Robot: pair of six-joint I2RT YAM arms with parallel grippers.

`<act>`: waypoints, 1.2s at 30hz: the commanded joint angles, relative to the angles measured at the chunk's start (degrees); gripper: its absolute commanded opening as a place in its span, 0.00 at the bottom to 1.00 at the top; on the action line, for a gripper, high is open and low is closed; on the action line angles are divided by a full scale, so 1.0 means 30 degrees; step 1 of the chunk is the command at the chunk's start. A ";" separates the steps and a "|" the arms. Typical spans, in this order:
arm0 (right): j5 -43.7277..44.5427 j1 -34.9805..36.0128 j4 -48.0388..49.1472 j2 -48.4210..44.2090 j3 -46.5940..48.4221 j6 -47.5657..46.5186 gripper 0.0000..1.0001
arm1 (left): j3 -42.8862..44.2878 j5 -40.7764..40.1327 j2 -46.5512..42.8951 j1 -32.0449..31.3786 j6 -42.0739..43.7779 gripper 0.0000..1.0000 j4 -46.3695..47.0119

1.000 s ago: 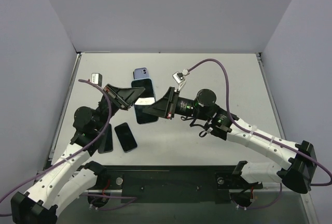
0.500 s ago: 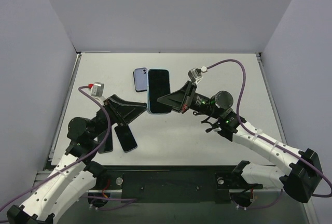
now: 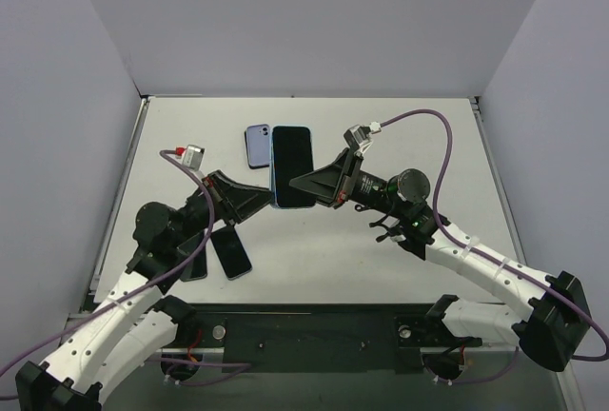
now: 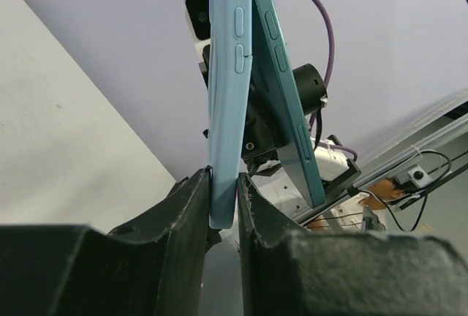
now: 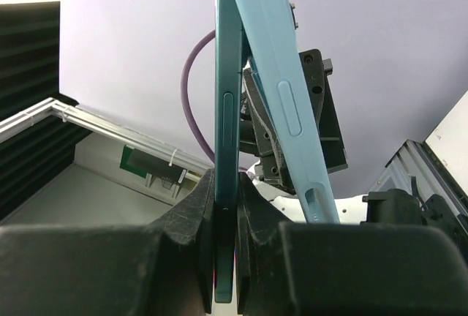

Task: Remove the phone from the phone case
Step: Remove the phone case from the phone, then place the phone case on the phone case.

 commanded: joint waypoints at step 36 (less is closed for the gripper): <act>0.6704 0.0360 -2.0813 -1.1286 -0.1690 -1.2196 0.00 | 1.6759 0.1162 2.3083 0.8529 0.8402 0.00 -1.1628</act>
